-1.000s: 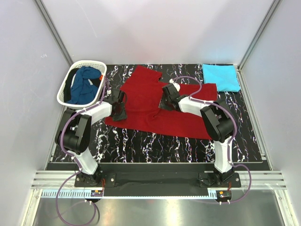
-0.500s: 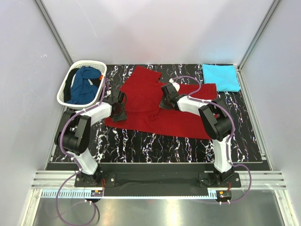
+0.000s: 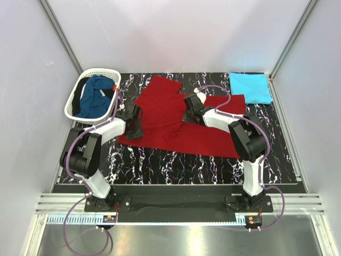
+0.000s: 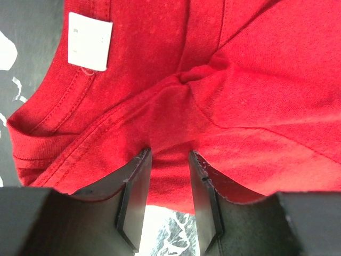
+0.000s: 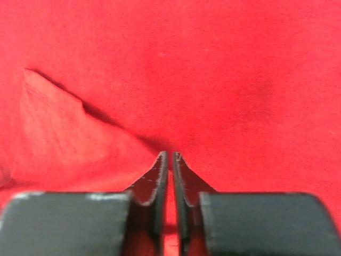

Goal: Fold and stack the t-shirts
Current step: Fold the tshirt

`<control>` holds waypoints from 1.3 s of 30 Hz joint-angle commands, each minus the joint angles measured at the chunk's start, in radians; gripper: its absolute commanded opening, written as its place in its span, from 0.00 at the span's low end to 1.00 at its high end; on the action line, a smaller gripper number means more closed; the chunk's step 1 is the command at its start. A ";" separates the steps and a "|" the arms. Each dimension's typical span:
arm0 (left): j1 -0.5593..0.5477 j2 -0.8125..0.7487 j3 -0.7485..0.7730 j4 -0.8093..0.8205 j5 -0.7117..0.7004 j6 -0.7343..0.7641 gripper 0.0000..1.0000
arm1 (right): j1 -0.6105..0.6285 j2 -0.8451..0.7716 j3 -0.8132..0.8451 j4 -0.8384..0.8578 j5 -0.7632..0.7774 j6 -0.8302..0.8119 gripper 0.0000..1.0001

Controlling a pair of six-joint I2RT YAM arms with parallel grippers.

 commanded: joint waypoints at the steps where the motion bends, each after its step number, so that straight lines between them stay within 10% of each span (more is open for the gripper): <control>1: 0.000 -0.054 -0.035 -0.096 -0.026 -0.012 0.42 | 0.006 -0.089 -0.028 -0.012 0.042 0.013 0.18; 8: -0.003 -0.175 0.074 -0.148 -0.009 0.008 0.49 | 0.003 -0.288 -0.051 -0.219 0.116 0.056 0.33; 24: 0.015 0.015 0.045 -0.030 0.205 -0.035 0.53 | -0.227 -0.637 -0.537 -0.342 -0.048 0.350 0.17; 39: 0.017 -0.103 -0.150 -0.010 0.088 -0.101 0.54 | -0.419 -0.721 -0.776 -0.299 -0.068 0.485 0.11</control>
